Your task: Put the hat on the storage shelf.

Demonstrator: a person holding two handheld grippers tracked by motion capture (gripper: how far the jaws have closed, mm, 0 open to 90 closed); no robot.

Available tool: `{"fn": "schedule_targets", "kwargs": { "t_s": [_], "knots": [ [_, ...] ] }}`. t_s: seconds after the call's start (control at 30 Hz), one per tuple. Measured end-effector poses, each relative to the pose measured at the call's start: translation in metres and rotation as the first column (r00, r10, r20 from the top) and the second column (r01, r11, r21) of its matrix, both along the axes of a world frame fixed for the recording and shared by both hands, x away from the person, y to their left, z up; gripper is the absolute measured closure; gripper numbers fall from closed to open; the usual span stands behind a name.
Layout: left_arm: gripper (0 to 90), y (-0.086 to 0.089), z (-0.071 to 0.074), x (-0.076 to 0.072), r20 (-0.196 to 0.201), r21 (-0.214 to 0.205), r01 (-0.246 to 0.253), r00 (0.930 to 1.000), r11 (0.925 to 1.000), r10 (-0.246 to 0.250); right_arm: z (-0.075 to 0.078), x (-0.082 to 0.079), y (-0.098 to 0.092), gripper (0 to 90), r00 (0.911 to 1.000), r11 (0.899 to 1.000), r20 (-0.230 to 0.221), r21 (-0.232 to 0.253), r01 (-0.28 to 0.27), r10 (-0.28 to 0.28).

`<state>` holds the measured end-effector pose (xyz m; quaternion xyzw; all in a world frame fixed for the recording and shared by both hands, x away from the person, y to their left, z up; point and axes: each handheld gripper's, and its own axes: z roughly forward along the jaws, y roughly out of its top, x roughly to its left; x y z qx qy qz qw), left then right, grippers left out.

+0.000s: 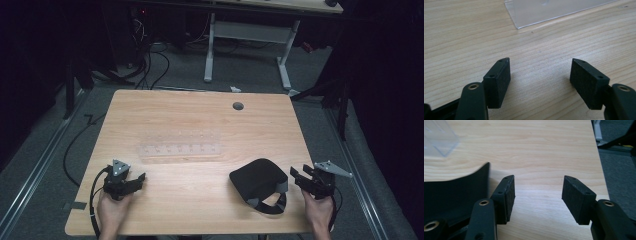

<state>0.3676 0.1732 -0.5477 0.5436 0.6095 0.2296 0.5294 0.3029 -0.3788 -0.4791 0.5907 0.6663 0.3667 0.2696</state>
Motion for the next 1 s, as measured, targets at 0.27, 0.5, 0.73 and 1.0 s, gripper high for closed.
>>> {"fn": "schedule_targets", "kwargs": {
  "t_s": [0.27, 0.5, 0.73, 1.0],
  "knots": [
    [33.1, 0.0, 0.0, 0.0, 0.0, 0.001, 0.002, 1.0, 1.0, -0.002, 0.013, -0.011, 0.015, 42.3, 0.9973, 0.997, 0.015, 0.026, -0.072, 0.071],
    [32.9, 0.0, 0.0, 0.0, 0.0, 0.001, 0.003, 1.0, 1.0, -0.003, 0.01, -0.014, 0.025, 39.4, 0.9932, 0.992, 0.007, 0.041, -0.117, 0.117],
    [32.8, 0.0, 0.0, 0.0, -0.001, -0.001, 0.002, 1.0, 1.0, -0.002, 0.004, -0.013, 0.031, 37.1, 0.989, 0.987, -0.007, 0.058, -0.147, 0.147],
    [32.7, 0.0, 0.0, 0.0, -0.001, -0.001, 0.002, 1.0, 1.0, -0.002, -0.008, -0.01, 0.036, 36.3, 0.9847, 0.981, -0.022, 0.09, -0.17, 0.173]
  ]
}}
